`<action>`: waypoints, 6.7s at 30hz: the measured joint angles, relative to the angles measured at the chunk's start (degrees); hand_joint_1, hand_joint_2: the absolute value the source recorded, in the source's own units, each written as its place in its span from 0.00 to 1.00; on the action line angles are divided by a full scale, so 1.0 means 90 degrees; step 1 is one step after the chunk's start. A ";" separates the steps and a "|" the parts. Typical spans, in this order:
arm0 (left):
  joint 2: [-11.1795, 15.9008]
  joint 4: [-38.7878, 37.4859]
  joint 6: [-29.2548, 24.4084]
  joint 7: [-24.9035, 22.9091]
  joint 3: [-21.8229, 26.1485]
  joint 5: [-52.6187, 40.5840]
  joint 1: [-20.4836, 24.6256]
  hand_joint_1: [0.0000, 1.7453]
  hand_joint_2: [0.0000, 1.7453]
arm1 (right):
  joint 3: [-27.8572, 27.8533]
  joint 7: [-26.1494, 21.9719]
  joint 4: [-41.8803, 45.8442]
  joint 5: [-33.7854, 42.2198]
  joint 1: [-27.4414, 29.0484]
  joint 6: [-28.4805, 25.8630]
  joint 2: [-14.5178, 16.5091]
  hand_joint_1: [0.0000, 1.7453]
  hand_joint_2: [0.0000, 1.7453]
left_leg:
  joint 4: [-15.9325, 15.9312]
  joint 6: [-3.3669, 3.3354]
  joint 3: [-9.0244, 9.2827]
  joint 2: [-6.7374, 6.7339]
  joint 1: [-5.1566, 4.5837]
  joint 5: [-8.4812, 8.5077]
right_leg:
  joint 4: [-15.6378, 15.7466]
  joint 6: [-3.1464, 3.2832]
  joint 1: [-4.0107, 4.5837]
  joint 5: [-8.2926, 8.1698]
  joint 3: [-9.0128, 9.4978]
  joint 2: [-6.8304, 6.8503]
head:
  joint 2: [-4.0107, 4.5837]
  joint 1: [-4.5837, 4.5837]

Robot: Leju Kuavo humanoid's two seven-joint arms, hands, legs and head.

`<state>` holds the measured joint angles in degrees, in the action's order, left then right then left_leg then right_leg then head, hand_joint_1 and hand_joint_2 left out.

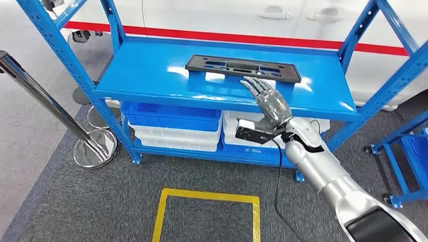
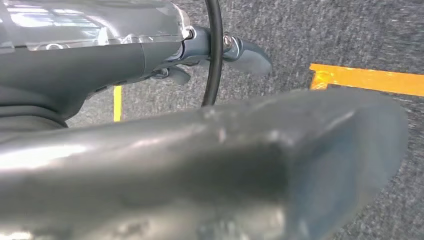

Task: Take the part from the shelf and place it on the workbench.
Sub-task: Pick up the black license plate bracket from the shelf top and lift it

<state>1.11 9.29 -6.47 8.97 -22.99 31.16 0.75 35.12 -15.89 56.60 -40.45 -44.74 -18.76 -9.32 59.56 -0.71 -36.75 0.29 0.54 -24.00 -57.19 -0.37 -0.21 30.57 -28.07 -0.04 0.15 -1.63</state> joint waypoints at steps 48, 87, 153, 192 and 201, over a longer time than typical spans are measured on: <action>-0.0038 -0.0019 -0.0013 -0.0022 -0.0025 -0.0036 0.0026 0.00 0.00 | -0.0002 0.0107 0.0044 -0.0067 0.0219 -0.0038 -0.0172 0.00 0.75 | -0.0231 0.0009 0.0747 0.0044 -0.0003 -0.0446 | -0.0087 0.0032 -0.0001 -0.0746 -0.0981 -0.0008 | 0.0000 0.0013; -0.0078 -0.0019 -0.0075 -0.0137 -0.0058 0.0135 0.0061 0.00 0.00 | 0.0555 0.0638 -0.0468 -0.0757 0.0374 0.0557 0.0034 0.00 1.00 | -0.0131 -0.0013 0.0124 0.0038 -0.0047 0.0017 | -0.0027 0.0045 0.0008 -0.0356 -0.0458 -0.0030 | 0.0000 0.0013; -0.0095 -0.0019 0.0248 0.0038 -0.0157 0.0199 0.0072 0.00 0.00 | 0.0468 0.1436 -0.3059 -0.1312 -0.0826 -0.0393 0.1491 0.00 1.00 | -0.0131 0.0001 0.0129 0.0032 -0.0043 0.0026 | -0.0046 0.0049 0.0023 -0.0353 -0.0466 -0.0032 | 0.0000 0.0013; -0.0086 -0.0019 0.0270 0.0106 -0.0160 0.0276 0.0074 0.00 1.00 | 0.0244 0.1511 -0.3780 -0.1563 -0.0892 -0.0296 0.1166 0.95 1.00 | -0.0130 0.0001 0.0130 0.0031 -0.0043 0.0026 | -0.0046 0.0049 0.0022 -0.0353 -0.0465 -0.0032 | 0.0000 0.0013; -0.0085 -0.0019 0.0396 0.0143 -0.0155 0.0404 0.0073 0.00 1.00 | 0.0197 0.1427 -0.3779 -0.1554 -0.0889 -0.0306 0.1166 0.96 1.00 | -0.0130 0.0001 0.0132 0.0031 -0.0043 0.0026 | -0.0046 0.0049 0.0022 -0.0353 -0.0464 -0.0032 | 0.0000 0.0013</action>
<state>0.35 9.11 -2.91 10.26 -24.39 34.79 1.41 36.90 -3.04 22.58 -54.43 -52.74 -21.52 1.17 58.40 -0.70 -35.56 0.57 0.15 -23.77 -57.61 0.07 -0.01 27.40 -32.25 -0.33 0.15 -1.51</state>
